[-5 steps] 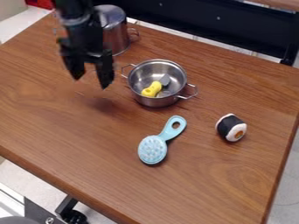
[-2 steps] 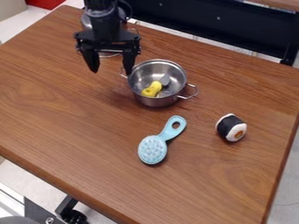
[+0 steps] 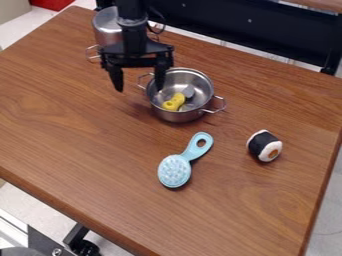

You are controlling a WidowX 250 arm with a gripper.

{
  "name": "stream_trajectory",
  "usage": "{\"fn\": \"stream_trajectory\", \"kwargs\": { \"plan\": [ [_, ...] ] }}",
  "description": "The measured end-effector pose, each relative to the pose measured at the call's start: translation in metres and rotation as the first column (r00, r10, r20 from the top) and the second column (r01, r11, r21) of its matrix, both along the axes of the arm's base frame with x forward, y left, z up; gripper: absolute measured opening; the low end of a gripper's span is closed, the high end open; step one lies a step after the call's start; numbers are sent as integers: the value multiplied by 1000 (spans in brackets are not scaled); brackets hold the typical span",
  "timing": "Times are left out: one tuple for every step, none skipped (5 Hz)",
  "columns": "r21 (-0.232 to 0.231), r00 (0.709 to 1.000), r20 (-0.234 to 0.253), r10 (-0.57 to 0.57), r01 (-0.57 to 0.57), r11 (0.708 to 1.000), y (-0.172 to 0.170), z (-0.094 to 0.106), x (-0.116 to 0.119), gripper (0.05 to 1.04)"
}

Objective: Move the silver pot downward of the table

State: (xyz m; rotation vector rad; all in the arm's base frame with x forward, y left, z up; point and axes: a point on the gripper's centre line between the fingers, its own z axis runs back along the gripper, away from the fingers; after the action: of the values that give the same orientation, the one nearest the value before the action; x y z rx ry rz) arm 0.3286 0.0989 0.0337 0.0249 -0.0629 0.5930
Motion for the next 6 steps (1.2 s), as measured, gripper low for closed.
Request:
{"fn": "stream_trajectory", "kwargs": {
  "plan": [
    [-28, 999, 8, 50, -50, 998, -3, -4, 2, 1001],
    [-16, 997, 33, 70, -70, 997, -3, -10, 2, 1001],
    [-3, 994, 44, 98, -98, 995, -2, -18, -3, 954],
    [5, 993, 43, 109, -110, 994, -3, -29, -4, 680],
    [5, 993, 56, 106, -107, 994, -5, -33, -6, 386],
    [-4, 993, 69, 96, -96, 995, -7, -32, -6, 169]
  ]
}}
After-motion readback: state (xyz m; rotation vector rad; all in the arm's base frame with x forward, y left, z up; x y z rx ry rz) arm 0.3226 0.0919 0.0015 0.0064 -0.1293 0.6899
